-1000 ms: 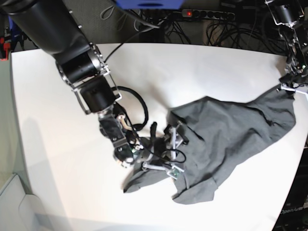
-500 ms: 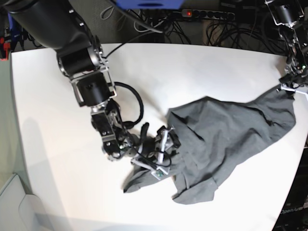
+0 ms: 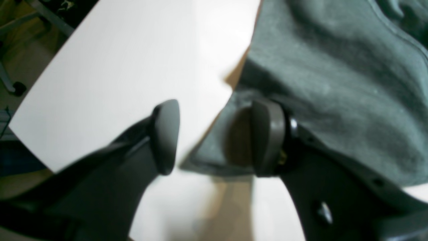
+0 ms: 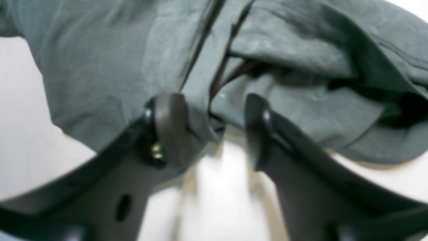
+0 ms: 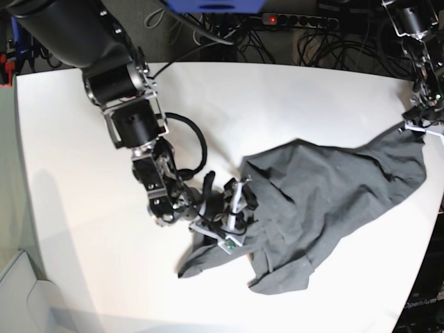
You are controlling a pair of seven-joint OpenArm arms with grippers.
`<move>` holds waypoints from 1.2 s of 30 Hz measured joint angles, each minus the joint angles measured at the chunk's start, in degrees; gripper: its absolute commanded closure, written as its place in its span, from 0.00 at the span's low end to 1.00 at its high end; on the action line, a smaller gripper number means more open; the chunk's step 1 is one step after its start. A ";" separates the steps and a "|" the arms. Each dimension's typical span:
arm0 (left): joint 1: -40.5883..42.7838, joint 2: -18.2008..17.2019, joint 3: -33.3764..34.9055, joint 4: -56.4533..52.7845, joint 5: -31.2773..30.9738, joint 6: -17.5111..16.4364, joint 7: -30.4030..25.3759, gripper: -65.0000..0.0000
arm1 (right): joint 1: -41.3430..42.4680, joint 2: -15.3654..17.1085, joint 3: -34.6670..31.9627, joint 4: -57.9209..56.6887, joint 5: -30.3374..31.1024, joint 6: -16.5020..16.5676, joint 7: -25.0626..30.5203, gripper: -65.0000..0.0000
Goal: Layout the t-shirt on the table in an organized manner, then fold the t-shirt properly
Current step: 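Open the right gripper and lift it off the t-shirt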
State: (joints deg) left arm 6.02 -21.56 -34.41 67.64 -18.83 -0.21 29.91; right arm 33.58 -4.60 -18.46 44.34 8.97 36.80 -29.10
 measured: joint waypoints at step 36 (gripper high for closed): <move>-0.17 0.44 0.00 0.20 0.00 -0.02 0.04 0.49 | -22.21 7.69 21.27 42.95 0.22 0.42 -19.43 0.99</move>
State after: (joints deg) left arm 5.85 -21.12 -34.41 67.83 -18.83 -0.23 29.95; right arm 11.38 3.09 2.81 87.29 9.19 37.21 -48.53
